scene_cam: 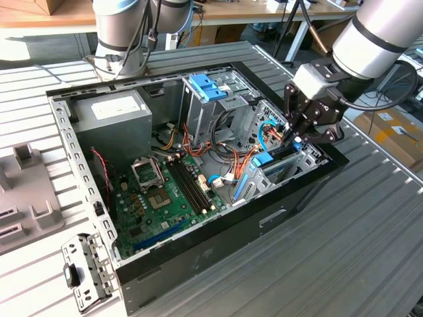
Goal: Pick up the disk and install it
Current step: 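Insert the first disk wire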
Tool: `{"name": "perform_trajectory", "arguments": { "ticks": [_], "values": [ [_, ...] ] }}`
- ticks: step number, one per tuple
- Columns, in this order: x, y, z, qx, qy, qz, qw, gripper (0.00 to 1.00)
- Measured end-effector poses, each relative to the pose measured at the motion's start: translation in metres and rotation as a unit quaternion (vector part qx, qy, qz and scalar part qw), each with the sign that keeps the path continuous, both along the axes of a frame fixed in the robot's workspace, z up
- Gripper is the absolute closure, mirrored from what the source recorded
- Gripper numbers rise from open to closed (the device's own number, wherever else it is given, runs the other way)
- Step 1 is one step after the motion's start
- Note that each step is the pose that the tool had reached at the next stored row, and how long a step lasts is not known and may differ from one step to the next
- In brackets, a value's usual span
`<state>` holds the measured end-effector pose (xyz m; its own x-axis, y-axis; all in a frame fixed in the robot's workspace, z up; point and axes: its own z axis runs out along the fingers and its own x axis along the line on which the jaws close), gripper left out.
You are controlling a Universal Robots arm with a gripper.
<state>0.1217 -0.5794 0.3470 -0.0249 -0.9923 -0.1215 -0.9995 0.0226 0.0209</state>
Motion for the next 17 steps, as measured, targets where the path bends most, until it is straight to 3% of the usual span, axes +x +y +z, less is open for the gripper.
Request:
{"name": "perform_trajectory", "arguments": {
  "ticks": [8, 15, 17],
  "values": [
    [-0.0005, -0.0016, -0.0016, 0.0, 0.0, 0.001, 1.0, 0.83],
    [-0.0006, -0.0081, -0.0016, -0.0001, 0.0, 0.001, 1.0, 0.83],
    [-0.0006, -0.008, -0.0025, -0.0001, 0.0, 0.001, 1.0, 0.83]
  ]
}}
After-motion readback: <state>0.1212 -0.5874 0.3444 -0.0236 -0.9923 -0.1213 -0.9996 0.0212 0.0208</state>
